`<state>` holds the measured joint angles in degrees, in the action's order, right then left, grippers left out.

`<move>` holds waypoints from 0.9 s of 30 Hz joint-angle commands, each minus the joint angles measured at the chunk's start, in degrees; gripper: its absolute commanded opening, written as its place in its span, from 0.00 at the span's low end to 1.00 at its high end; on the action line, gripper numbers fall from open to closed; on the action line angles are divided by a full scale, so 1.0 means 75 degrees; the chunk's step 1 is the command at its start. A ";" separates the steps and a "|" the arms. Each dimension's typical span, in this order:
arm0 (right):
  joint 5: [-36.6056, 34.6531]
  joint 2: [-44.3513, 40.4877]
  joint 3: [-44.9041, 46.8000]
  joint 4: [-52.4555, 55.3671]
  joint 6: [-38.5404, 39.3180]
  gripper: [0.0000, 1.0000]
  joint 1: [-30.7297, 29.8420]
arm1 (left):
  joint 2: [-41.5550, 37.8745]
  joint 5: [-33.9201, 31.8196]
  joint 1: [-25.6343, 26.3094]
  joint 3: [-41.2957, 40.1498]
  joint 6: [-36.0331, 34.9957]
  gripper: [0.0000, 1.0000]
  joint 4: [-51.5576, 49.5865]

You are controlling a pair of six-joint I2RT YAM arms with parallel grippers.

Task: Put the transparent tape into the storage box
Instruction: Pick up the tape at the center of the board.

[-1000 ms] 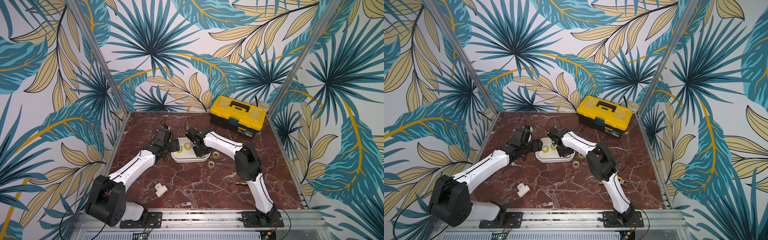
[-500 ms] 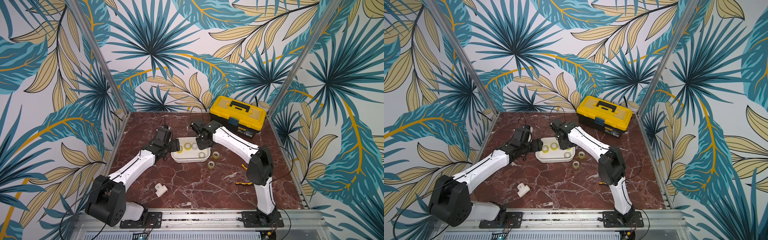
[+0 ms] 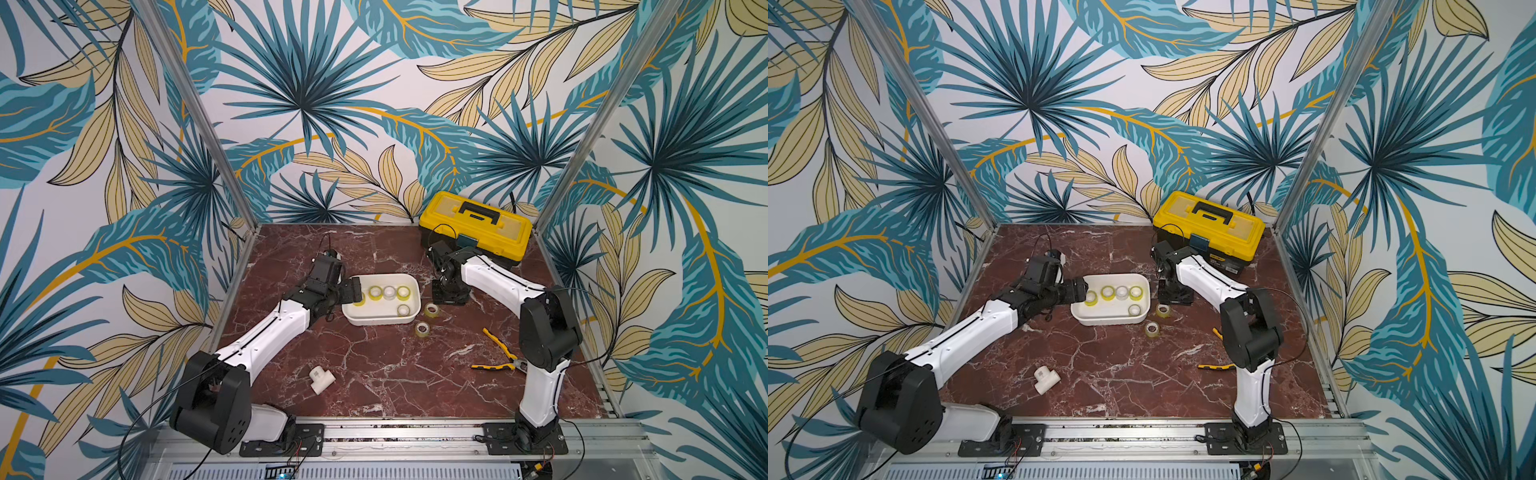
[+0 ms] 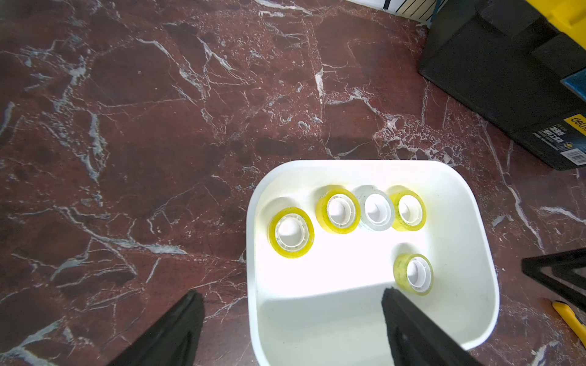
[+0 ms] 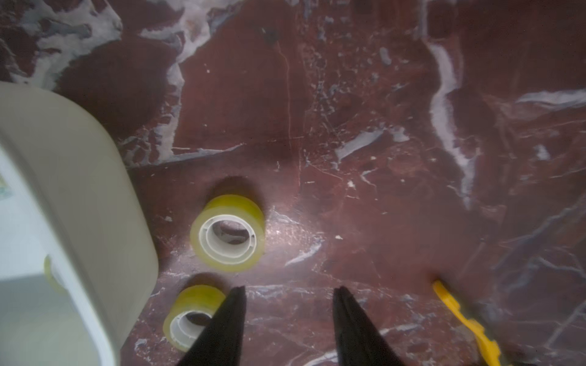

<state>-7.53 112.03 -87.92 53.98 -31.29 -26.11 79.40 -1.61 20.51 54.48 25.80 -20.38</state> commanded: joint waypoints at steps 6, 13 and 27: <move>0.0674 0.0401 0.0517 -0.1099 -0.0474 0.49 0.0047 | -0.0083 0.0039 -0.0045 -0.0071 -0.0065 0.93 -0.0065; 0.0606 0.0512 0.0960 -0.1409 -0.0524 0.48 0.0082 | 0.0075 0.0088 -0.0049 0.0025 -0.0065 0.93 -0.0072; 0.0432 0.0063 0.1186 -0.1531 -0.0546 0.00 0.0089 | 0.0143 0.0068 -0.0041 0.0183 -0.0159 0.94 -0.0130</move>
<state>-3.18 114.48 -80.27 41.87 -35.35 -25.54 80.58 -1.04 20.51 54.50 25.63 -20.64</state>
